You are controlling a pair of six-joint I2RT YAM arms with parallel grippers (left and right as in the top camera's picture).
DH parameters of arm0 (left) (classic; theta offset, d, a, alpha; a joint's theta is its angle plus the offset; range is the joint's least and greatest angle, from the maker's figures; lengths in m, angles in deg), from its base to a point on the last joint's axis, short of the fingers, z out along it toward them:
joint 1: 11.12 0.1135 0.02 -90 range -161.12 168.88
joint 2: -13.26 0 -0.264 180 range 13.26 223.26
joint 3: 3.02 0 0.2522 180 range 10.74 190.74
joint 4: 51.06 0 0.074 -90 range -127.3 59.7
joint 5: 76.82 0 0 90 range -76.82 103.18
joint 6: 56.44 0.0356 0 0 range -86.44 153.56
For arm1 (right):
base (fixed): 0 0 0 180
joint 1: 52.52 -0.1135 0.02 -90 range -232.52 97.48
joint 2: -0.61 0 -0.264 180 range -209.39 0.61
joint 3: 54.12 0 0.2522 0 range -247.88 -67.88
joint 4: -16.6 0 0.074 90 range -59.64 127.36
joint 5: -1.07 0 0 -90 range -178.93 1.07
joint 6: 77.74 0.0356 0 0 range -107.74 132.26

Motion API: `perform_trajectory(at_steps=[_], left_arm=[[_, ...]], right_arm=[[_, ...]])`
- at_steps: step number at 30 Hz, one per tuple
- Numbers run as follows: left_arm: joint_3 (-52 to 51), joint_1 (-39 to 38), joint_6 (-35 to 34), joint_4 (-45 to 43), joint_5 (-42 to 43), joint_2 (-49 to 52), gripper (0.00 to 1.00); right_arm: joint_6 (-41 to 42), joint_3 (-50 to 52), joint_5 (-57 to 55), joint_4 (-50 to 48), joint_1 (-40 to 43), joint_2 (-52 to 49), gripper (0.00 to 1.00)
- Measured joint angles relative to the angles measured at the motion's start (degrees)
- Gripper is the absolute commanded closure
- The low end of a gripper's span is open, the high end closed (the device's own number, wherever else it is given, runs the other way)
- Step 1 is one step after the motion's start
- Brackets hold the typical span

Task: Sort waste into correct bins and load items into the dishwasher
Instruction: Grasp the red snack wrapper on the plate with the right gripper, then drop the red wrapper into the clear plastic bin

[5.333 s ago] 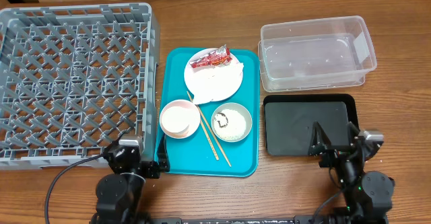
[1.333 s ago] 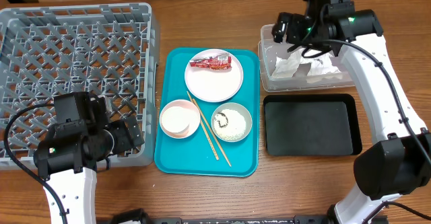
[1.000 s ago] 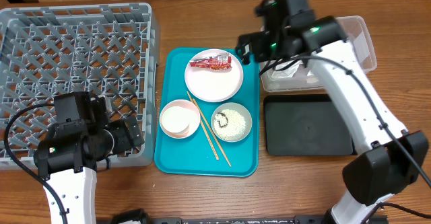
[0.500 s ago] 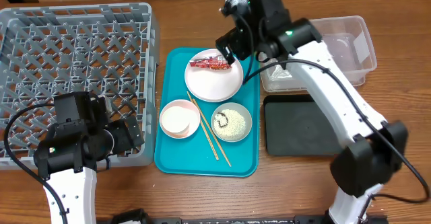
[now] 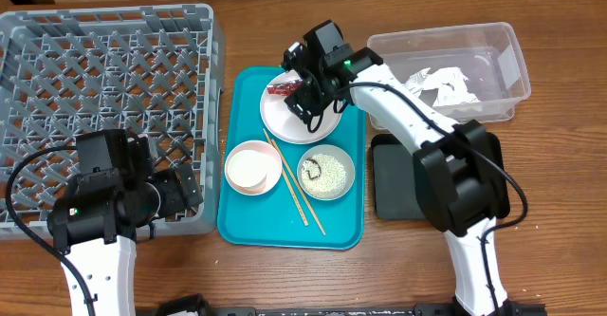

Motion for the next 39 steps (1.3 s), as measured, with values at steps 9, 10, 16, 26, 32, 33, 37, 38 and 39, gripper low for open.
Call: perform_trajectory(at_steps=[9,10,16,26,32,33,37,38,39], left_arm=[[0.0,0.0,0.0,0.0,0.0,0.0,0.0],[0.0,0.0,0.0,0.0,0.0,0.0,0.0],[0.0,0.0,0.0,0.0,0.0,0.2,0.0],[0.0,0.0,0.0,0.0,0.0,0.2,0.0],[0.0,0.0,0.0,0.0,0.0,0.2,0.0],[0.0,0.0,0.0,0.0,0.0,0.2,0.0],[0.0,0.0,0.0,0.0,0.0,0.2,0.0],[0.0,0.0,0.0,0.0,0.0,0.2,0.0],[0.0,0.0,0.0,0.0,0.0,0.2,0.0]], right_arm=[[-0.1,0.0,-1.0,-2.9,0.0,-3.7,0.18],[-0.1,0.0,-1.3,-2.7,0.0,-3.7,0.2],[0.1,0.0,-2.2,2.6,0.0,-3.7,0.5],[1.5,-0.6,-5.2,5.4,0.0,-3.7,0.96],[6.4,-5.1,-5.9,14.1,0.0,-3.7,0.96],[7.2,-6.4,-6.0,16.1,0.0,-3.7,0.96],[11.9,-11.9,-6.0,21.8,0.2,-0.5,0.96],[13.6,-12.9,-6.0,22.4,0.4,1.6,0.96],[15.3,-13.3,-5.9,22.3,0.9,3.4,0.96]])
